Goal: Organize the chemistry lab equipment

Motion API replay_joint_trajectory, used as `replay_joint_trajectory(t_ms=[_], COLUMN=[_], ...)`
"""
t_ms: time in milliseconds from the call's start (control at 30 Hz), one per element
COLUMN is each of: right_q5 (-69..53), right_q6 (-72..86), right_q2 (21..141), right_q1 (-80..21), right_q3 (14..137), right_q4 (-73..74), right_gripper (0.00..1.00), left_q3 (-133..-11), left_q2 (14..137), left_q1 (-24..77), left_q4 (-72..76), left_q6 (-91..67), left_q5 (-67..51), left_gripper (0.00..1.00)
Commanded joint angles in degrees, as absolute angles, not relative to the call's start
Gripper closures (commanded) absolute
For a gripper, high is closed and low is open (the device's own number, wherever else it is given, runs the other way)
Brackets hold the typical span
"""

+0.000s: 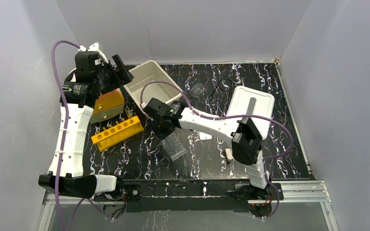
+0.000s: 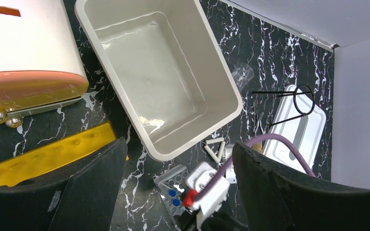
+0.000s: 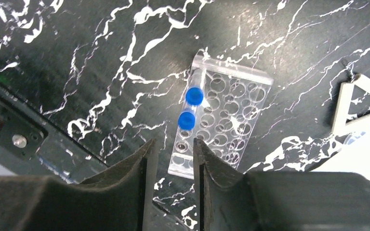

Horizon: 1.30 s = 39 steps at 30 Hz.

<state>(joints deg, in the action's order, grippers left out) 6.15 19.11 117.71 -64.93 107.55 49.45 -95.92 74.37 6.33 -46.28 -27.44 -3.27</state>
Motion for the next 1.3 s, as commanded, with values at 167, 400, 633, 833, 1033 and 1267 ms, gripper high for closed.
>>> replay_joint_trajectory(t_ms=[167,400,633,833,1033,1267], right_q5=[-2.03,7.2,15.35,15.87,15.16,15.5], right_q6=[18.0,20.45,23.63,22.99,24.92,26.72], right_q2=[98.82,94.31,91.44,89.97,92.23,98.35], right_q1=[-57.03,-46.77,-37.4,-28.83,-19.65,-14.69], right_q3=[95.33,90.24,84.52,82.12,86.84,92.21], right_q4=[35.52,40.62,43.13,39.48,36.86,33.94], right_gripper=[0.52,0.4,0.29,0.28,0.26,0.26], left_q3=[-95.69,-94.58,-93.19,-93.17,-95.55,-98.82], left_q2=[71.98,72.11,73.89,77.7,83.76,88.84], left_q1=[6.1,6.15,6.89,8.0,8.78,8.88], left_q4=[-45.11,-44.28,-41.6,-40.05,-38.42,-37.81], left_q6=[-27.15,-25.93,-23.18,-23.34,-26.22,-26.42], left_q5=[-4.37,-7.87,-18.84,-23.26,-26.71,-26.81], left_gripper=[0.2,0.11,0.02,0.02,0.02,0.02])
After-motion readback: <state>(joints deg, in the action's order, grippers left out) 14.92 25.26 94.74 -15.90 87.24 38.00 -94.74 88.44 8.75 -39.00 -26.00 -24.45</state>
